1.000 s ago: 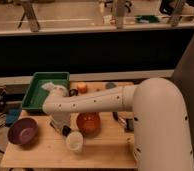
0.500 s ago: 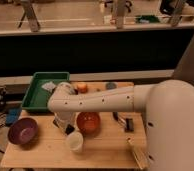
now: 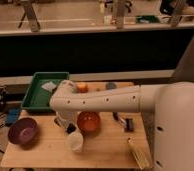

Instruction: Place eraser in paper cup

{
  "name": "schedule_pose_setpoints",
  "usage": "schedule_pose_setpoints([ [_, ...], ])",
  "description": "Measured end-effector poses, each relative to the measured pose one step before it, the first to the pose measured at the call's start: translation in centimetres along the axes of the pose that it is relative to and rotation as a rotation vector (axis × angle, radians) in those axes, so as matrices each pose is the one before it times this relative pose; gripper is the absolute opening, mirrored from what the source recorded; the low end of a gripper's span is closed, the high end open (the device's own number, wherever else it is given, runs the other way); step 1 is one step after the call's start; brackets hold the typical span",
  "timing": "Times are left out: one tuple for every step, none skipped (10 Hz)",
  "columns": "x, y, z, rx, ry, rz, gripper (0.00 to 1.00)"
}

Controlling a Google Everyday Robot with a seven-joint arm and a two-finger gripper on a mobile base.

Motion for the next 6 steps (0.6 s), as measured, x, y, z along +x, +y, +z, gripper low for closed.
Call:
schedule_pose_setpoints([
  [0.620, 0.184, 0.215, 0.01727, 0.01856, 0.00249, 0.09],
  [0.877, 0.408, 0.165, 0.01388, 0.02188, 0.00179, 0.09],
  [0.727, 0.154, 0.202, 0.01387, 0.01664, 0.00138, 0.09],
  [0.286, 0.029, 0.119, 0.00423, 0.00362, -0.00063, 0.09],
  [0.420, 0.030, 0.035, 0.00288, 0.00297, -0.00119, 0.09],
  [0.364, -0.022, -0.047, -0.00146, -0.00377, -0.00093, 0.09],
])
